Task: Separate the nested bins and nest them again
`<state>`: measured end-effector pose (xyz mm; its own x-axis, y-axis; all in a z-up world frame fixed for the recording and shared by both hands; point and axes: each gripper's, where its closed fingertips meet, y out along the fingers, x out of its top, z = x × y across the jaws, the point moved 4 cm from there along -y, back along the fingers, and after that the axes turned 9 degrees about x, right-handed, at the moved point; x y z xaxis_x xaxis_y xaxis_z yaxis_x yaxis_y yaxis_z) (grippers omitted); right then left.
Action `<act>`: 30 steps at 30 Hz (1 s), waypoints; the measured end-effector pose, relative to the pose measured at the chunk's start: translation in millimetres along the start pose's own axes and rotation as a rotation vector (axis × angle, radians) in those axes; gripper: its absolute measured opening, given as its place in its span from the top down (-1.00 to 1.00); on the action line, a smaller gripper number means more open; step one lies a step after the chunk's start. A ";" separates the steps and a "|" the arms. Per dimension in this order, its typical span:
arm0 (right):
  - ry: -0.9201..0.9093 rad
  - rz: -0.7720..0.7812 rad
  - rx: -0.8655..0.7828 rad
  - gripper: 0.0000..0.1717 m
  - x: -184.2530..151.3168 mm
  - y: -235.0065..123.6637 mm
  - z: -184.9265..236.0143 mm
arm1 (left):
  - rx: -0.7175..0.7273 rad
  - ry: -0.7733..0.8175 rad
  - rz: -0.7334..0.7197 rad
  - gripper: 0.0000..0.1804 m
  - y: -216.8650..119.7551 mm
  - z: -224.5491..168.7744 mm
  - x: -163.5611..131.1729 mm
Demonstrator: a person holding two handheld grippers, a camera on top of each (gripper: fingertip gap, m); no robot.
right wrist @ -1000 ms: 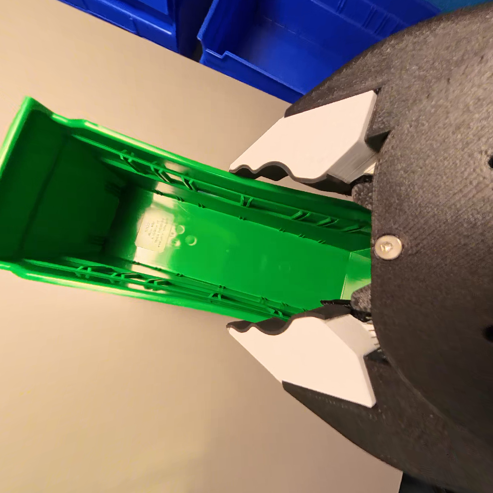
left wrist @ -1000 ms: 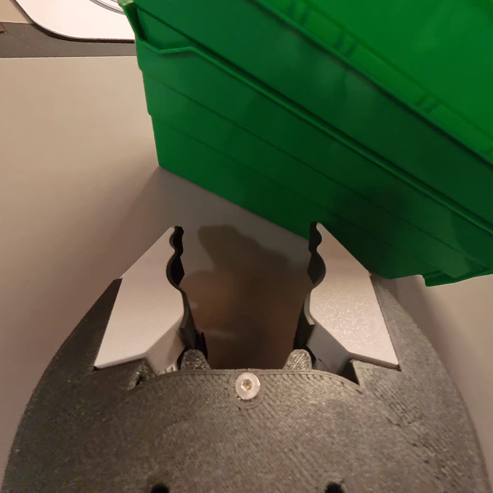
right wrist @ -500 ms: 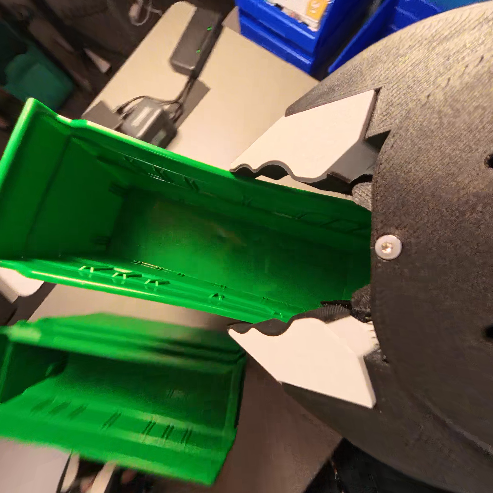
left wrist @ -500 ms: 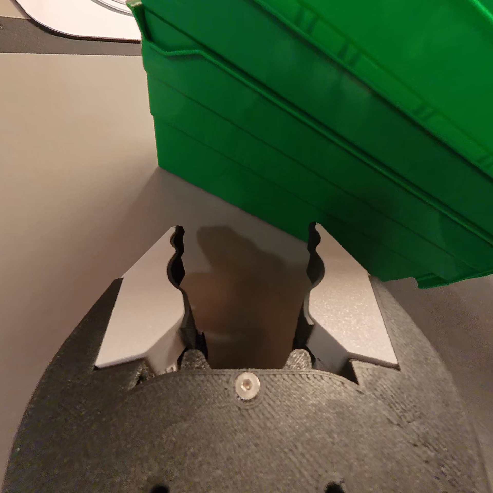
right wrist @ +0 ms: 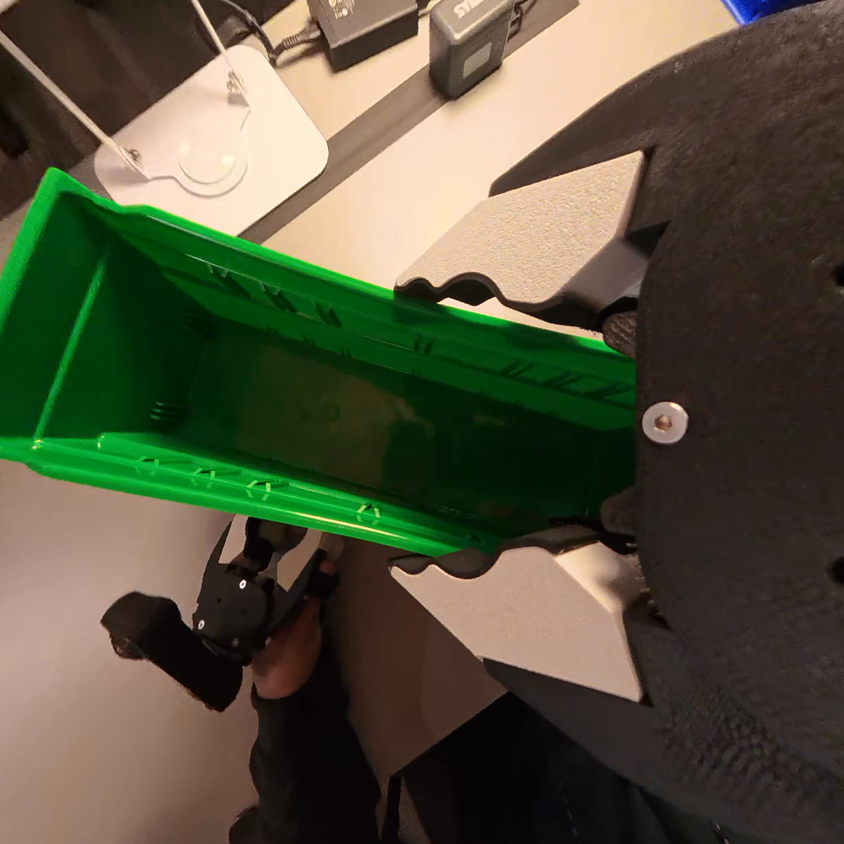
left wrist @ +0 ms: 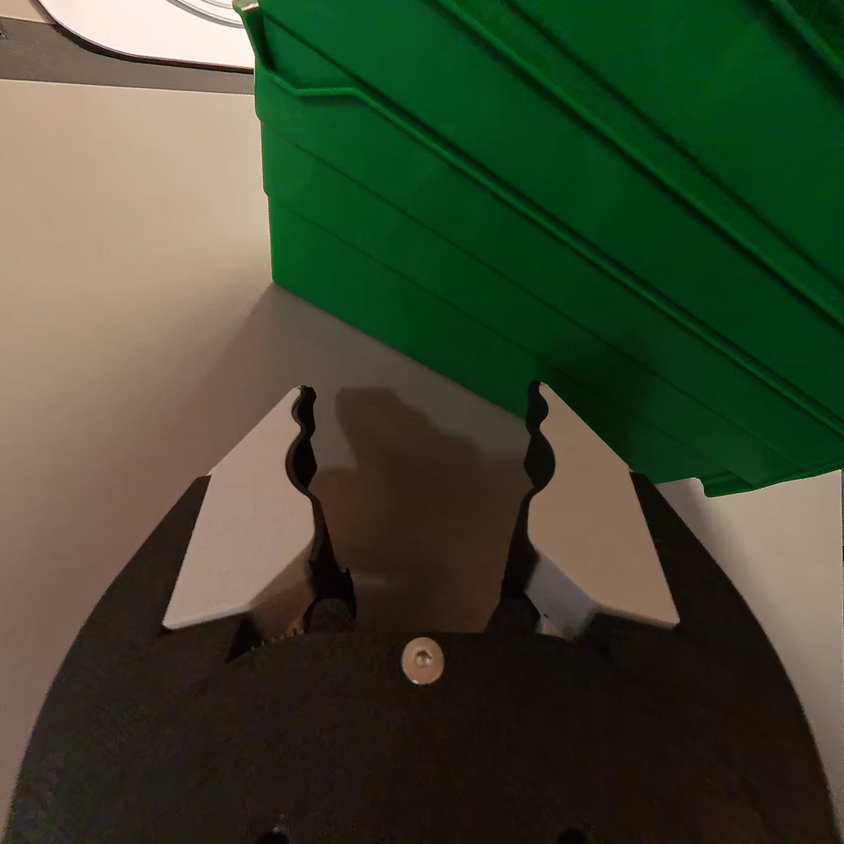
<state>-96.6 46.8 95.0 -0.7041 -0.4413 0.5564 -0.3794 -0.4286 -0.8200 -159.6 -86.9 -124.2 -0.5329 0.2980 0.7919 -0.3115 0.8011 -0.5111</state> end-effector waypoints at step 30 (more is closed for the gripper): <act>0.066 0.039 -0.103 -0.46 -16.8 73.8 -15.1 | 0.019 0.024 0.008 -0.05 -0.3 -1.4 -1.8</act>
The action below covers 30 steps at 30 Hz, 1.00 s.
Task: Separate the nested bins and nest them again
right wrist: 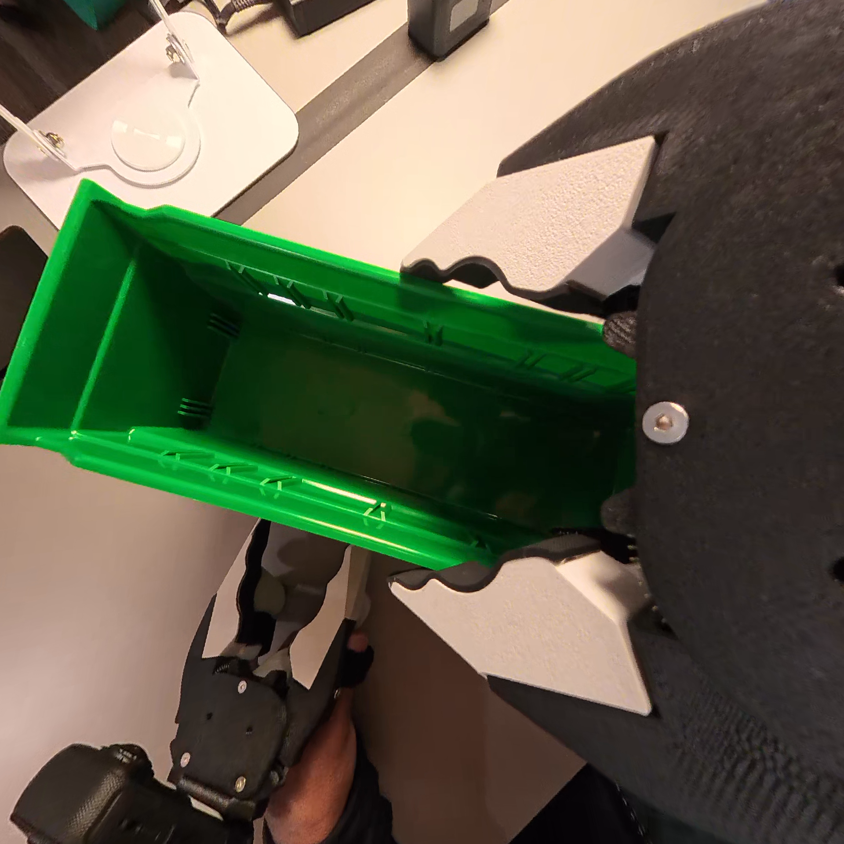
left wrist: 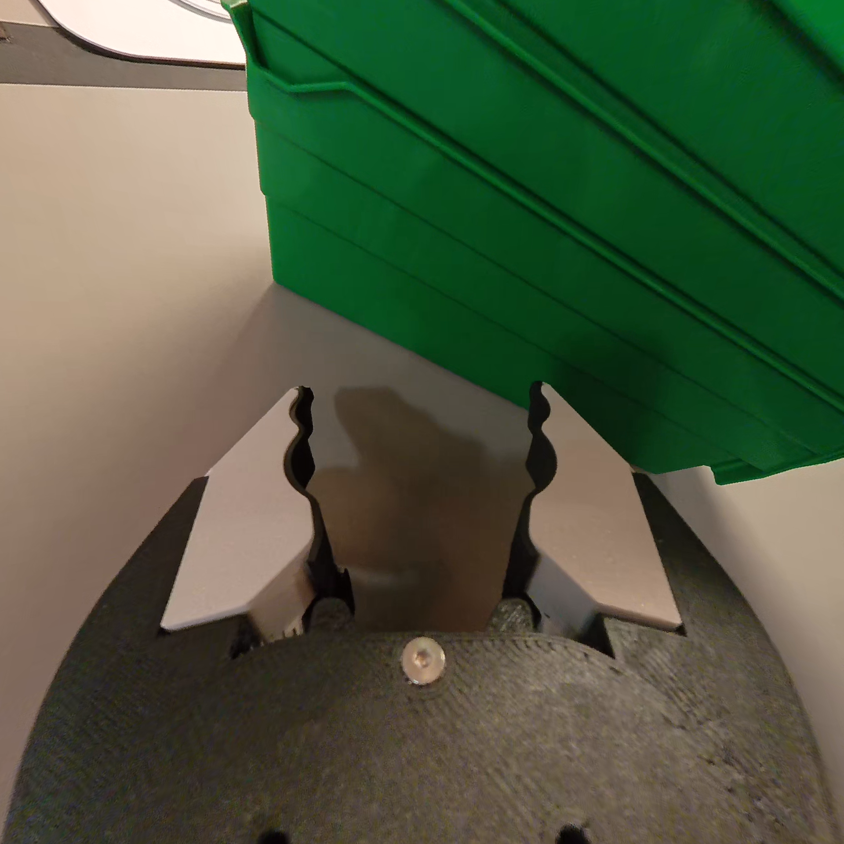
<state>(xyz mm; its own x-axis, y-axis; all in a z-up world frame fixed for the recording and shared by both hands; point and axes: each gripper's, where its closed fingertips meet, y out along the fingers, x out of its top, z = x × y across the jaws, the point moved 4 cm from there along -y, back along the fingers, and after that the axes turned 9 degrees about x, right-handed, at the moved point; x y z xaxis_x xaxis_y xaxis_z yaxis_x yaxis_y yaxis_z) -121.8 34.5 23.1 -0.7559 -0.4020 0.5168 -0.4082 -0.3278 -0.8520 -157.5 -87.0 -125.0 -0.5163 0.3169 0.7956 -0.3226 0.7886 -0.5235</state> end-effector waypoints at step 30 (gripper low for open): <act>0.154 -0.592 0.196 -0.17 -79.0 -30.2 -4.0 | -0.009 0.002 -0.002 -0.05 0.8 -0.6 0.7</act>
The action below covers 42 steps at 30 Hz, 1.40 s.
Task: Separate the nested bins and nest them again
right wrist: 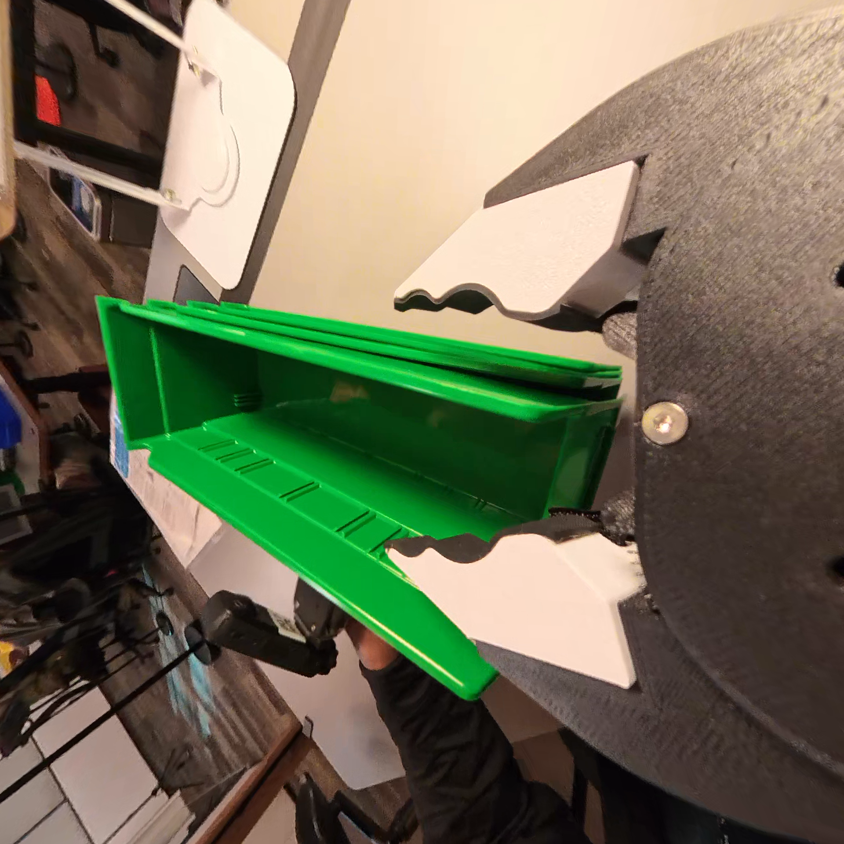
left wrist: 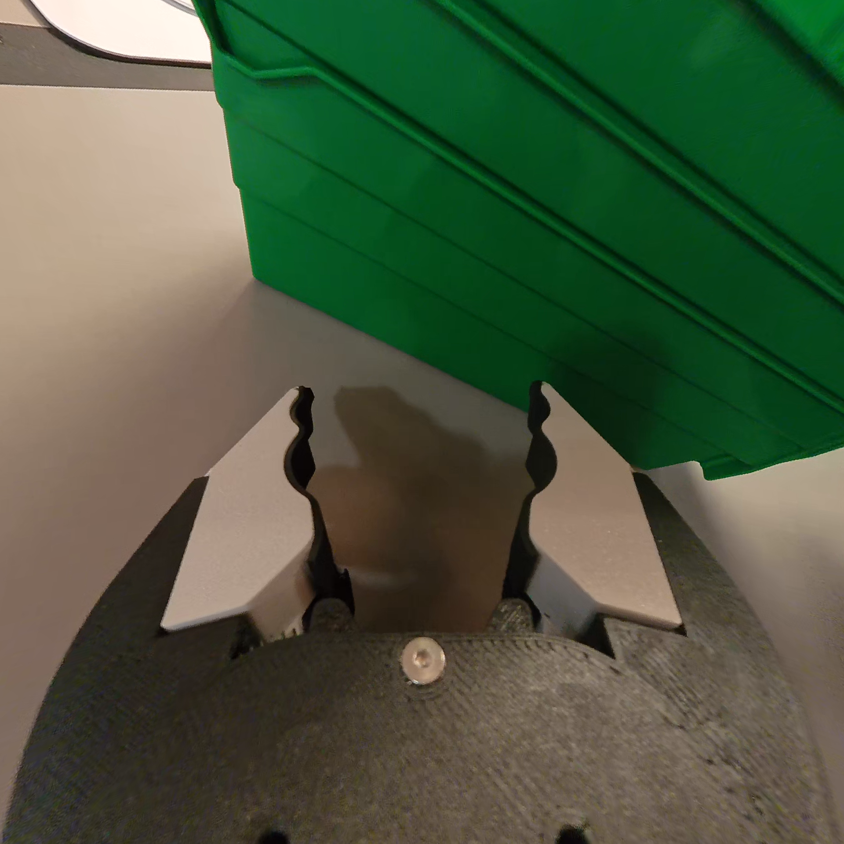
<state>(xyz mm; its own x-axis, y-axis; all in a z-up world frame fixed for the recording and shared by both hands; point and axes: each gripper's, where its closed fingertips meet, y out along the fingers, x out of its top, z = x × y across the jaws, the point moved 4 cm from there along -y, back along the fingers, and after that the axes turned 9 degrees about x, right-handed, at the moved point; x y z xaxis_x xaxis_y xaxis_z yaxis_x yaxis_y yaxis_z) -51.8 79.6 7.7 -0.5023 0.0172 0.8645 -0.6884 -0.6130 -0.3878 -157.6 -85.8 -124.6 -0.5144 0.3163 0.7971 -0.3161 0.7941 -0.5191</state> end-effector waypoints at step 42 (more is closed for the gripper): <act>0.122 -0.097 0.426 0.04 -73.0 50.3 -22.0 | -0.370 -0.443 -0.362 -0.11 -17.8 11.3 49.8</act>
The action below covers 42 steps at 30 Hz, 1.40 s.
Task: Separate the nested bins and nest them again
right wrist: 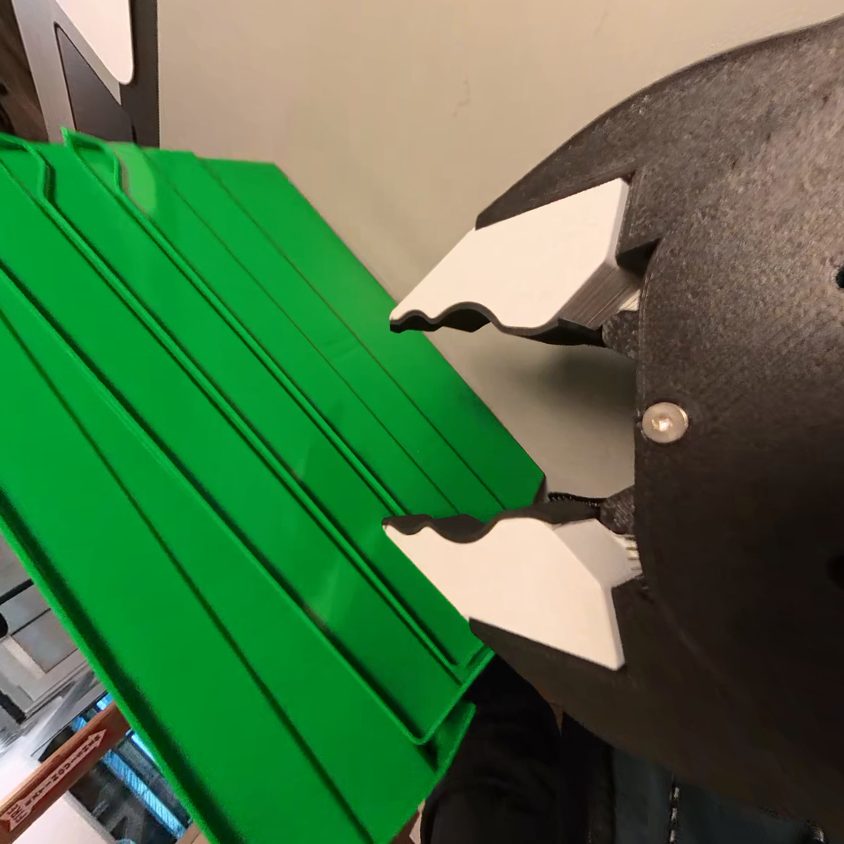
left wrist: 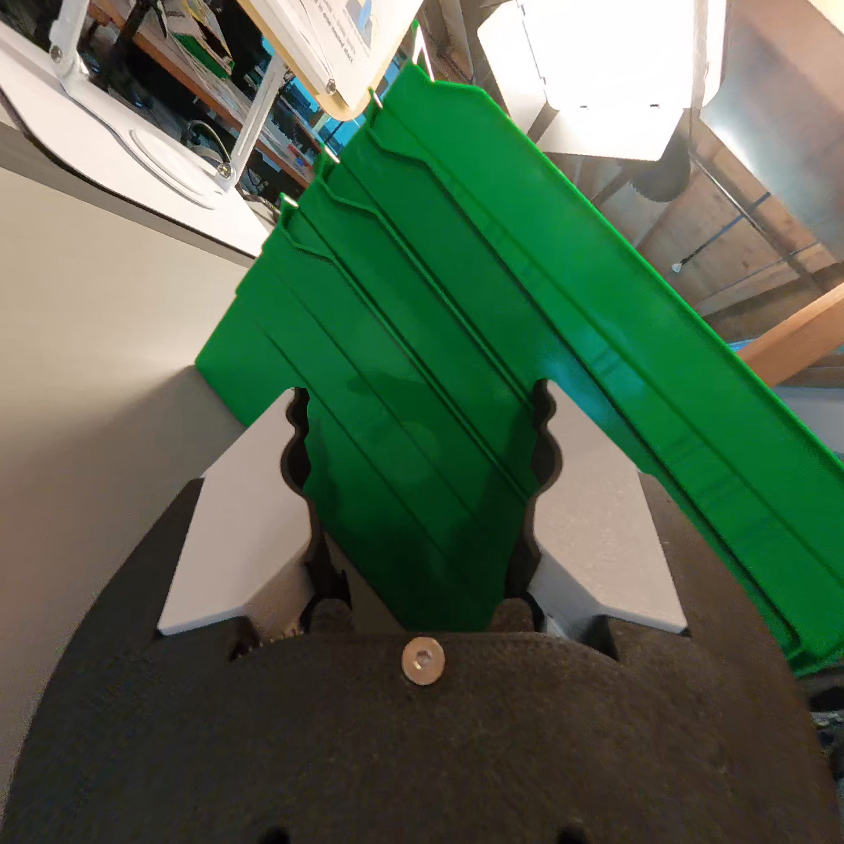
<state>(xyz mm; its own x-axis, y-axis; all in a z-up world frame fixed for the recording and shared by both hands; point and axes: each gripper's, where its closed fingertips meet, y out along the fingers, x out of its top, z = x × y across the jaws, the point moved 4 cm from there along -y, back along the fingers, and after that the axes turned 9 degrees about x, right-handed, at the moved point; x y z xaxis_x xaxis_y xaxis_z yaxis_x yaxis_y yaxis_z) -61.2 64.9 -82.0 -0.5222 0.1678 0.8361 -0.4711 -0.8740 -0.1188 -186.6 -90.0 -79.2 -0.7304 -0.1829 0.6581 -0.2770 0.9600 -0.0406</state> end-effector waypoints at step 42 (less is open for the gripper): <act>0.145 -0.053 -0.088 -0.05 -4.2 -47.5 -40.3 | 0.837 0.860 0.746 -0.54 76.3 -143.4 -2.7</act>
<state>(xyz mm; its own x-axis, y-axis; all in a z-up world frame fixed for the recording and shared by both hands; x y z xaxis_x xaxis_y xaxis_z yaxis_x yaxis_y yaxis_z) -65.3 124.0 -101.4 -0.5889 0.2819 0.7574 -0.5576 -0.8201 -0.1283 -116.2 14.2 23.8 -0.3489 0.7810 0.5179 -0.5052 0.3087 -0.8059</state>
